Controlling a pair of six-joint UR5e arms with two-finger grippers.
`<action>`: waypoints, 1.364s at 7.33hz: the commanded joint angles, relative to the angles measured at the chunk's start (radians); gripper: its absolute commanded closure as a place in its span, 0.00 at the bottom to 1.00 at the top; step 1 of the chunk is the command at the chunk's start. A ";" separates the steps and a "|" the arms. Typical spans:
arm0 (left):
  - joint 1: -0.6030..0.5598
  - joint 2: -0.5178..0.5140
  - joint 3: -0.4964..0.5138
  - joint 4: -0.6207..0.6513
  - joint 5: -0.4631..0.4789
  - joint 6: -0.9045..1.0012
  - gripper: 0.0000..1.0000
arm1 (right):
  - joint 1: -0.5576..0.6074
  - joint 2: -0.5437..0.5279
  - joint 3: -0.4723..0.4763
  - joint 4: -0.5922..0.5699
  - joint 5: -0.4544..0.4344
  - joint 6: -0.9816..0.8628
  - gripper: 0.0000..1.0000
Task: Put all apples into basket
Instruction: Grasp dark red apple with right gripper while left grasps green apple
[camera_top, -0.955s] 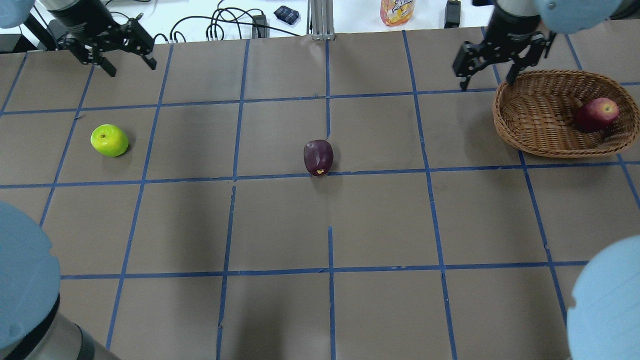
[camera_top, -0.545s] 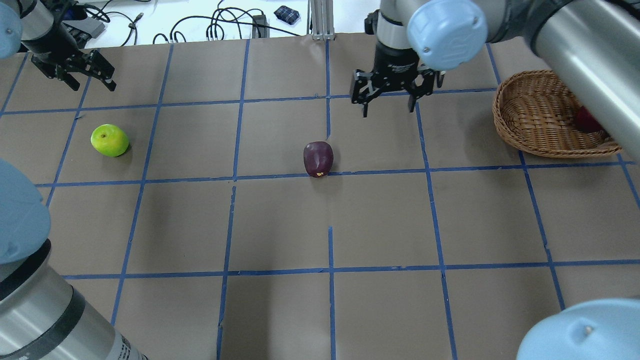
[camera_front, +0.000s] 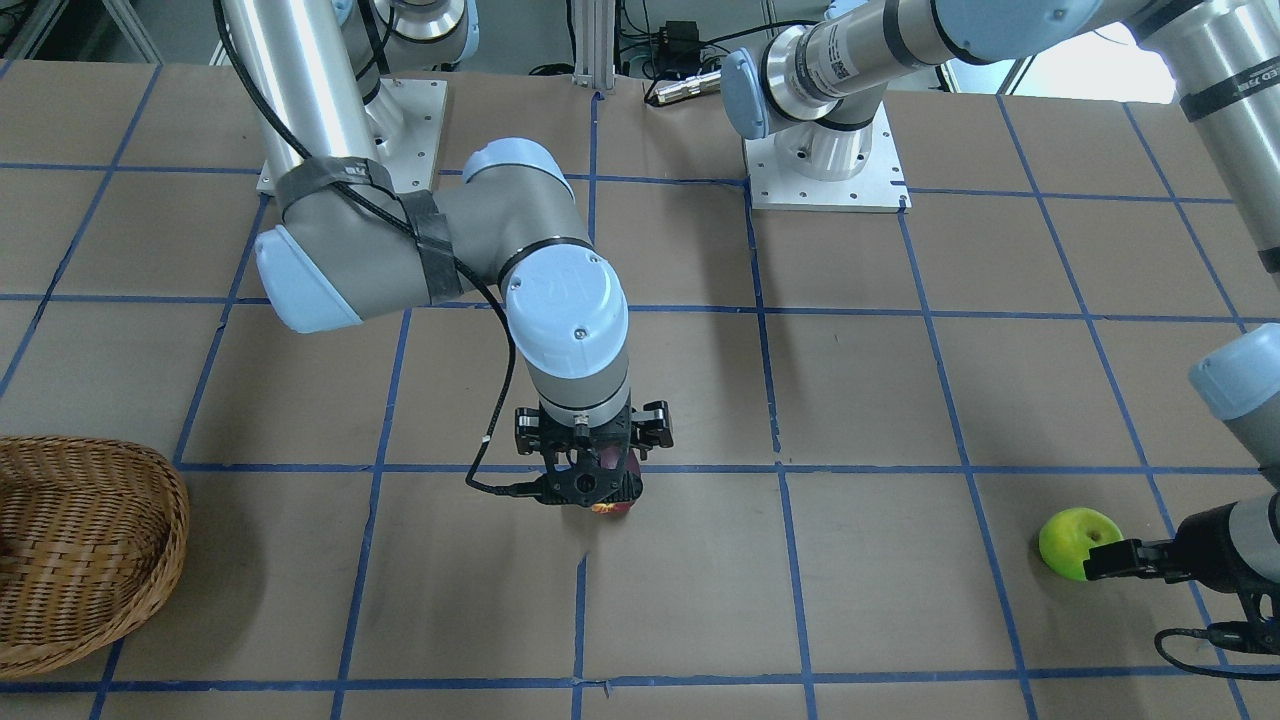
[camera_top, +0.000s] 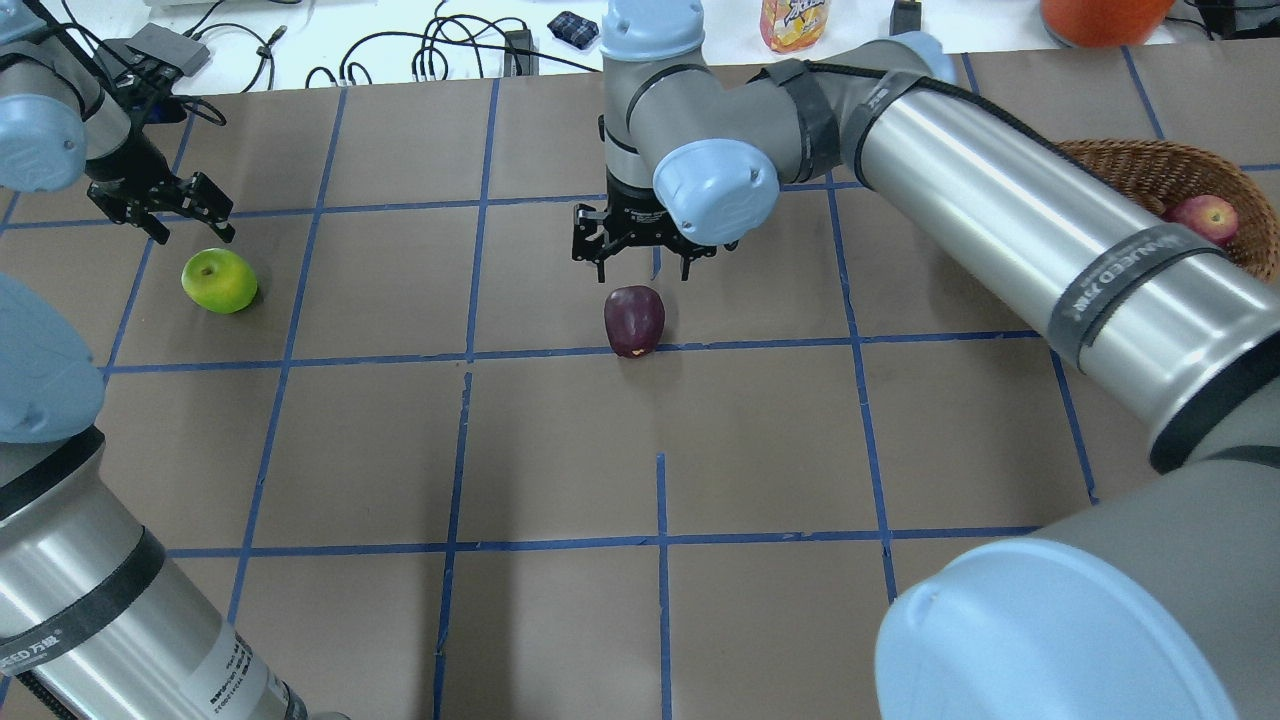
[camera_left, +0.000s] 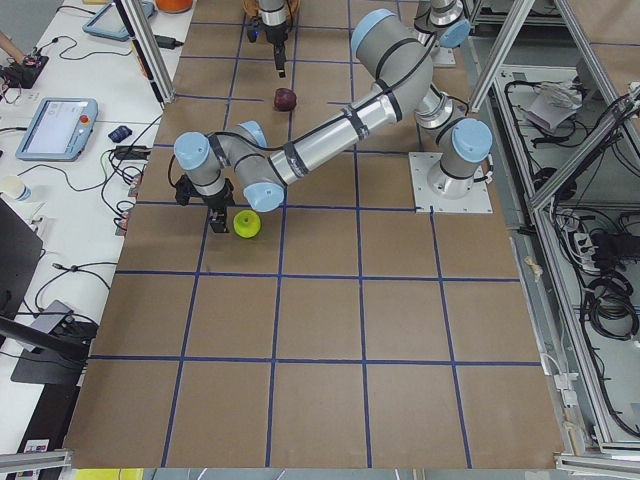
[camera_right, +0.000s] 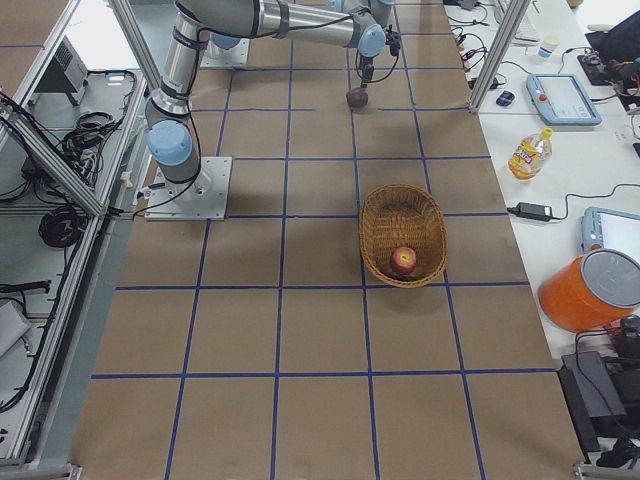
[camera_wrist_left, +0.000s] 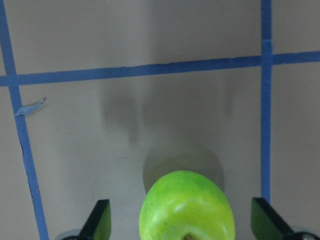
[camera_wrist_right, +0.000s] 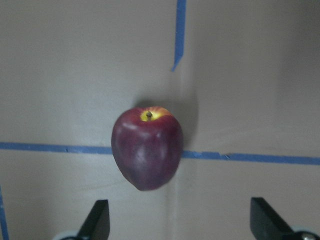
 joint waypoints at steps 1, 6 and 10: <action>0.005 -0.009 -0.027 0.025 -0.011 -0.011 0.00 | 0.013 0.053 0.006 -0.056 -0.003 0.036 0.00; 0.010 0.014 -0.093 0.012 -0.066 -0.124 0.00 | 0.013 0.073 0.052 -0.070 -0.008 0.080 0.00; 0.011 0.025 -0.144 0.019 -0.060 -0.119 0.07 | 0.013 0.080 0.049 -0.067 -0.009 0.100 1.00</action>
